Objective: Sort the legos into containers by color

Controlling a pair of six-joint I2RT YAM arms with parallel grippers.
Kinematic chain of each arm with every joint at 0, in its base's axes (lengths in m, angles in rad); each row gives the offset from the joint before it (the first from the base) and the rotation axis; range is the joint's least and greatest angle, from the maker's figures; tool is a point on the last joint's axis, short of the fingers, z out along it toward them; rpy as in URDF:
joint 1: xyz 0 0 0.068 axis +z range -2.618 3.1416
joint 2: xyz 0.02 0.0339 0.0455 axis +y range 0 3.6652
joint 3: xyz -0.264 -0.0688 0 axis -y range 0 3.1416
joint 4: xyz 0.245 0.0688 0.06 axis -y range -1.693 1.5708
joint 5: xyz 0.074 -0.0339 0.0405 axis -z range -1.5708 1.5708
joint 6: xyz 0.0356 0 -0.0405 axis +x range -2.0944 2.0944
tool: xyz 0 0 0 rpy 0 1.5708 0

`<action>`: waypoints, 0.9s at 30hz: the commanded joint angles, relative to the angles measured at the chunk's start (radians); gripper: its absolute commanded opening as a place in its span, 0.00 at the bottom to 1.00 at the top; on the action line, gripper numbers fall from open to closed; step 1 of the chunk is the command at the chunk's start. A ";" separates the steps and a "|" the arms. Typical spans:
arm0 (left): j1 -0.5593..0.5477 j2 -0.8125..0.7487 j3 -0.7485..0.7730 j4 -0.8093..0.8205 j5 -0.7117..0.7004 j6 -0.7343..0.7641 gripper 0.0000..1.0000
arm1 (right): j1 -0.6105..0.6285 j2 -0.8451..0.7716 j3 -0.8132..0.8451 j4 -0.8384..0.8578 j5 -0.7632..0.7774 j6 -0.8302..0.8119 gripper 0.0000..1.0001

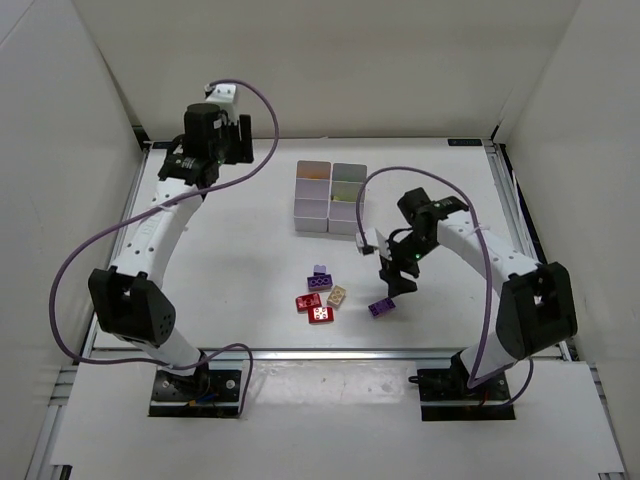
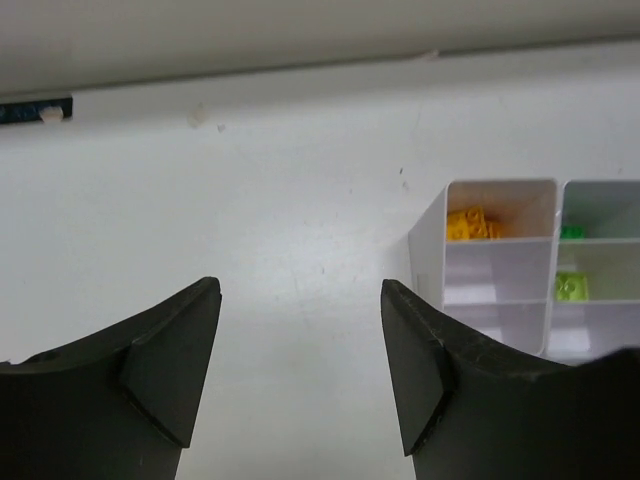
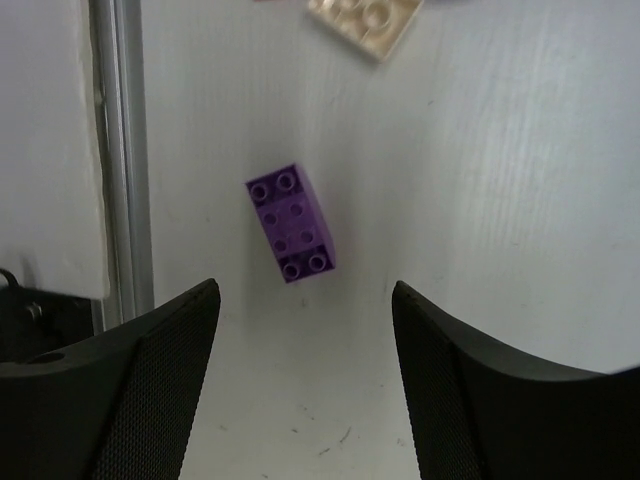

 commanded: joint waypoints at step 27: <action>0.073 -0.020 -0.131 -0.056 0.012 0.047 0.81 | 0.261 -0.012 -0.309 0.401 0.335 0.046 0.59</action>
